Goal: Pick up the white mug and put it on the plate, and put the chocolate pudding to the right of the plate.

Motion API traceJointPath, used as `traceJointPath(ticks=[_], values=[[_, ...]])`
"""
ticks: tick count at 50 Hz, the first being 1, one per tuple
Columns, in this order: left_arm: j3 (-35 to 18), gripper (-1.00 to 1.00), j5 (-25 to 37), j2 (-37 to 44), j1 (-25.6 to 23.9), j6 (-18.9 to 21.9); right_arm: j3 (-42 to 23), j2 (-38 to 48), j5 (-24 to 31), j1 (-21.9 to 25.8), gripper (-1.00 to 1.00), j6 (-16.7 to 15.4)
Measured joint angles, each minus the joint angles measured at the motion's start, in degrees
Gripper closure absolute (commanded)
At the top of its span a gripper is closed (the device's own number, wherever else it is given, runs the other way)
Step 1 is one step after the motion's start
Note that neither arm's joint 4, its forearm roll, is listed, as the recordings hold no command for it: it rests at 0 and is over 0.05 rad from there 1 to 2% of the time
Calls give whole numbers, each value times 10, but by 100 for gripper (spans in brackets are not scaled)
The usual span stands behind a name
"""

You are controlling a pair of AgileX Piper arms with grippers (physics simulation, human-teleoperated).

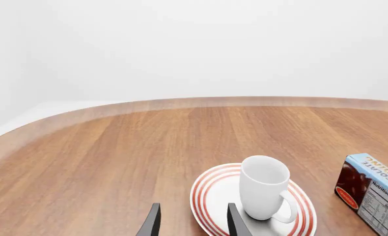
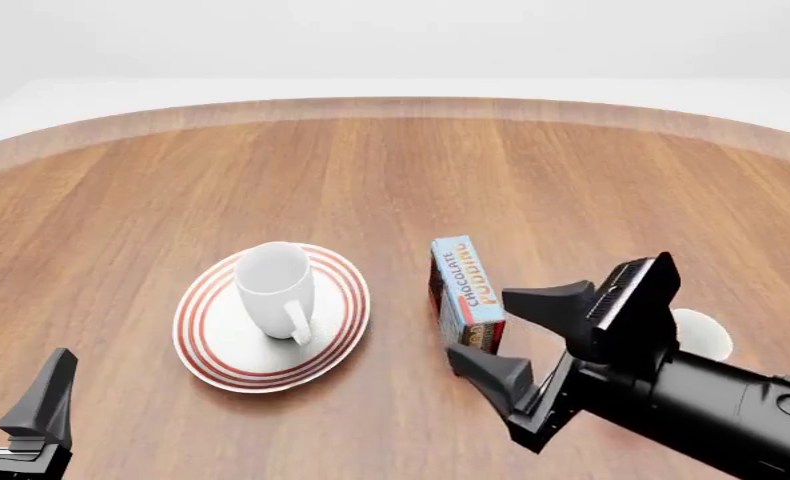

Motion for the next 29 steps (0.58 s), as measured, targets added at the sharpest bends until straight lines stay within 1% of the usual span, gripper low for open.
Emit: traceJointPath(ticks=[29], values=[[0, -100, 0, 0, 0, 0, 45, -112, 50, -10, -100, 4]])
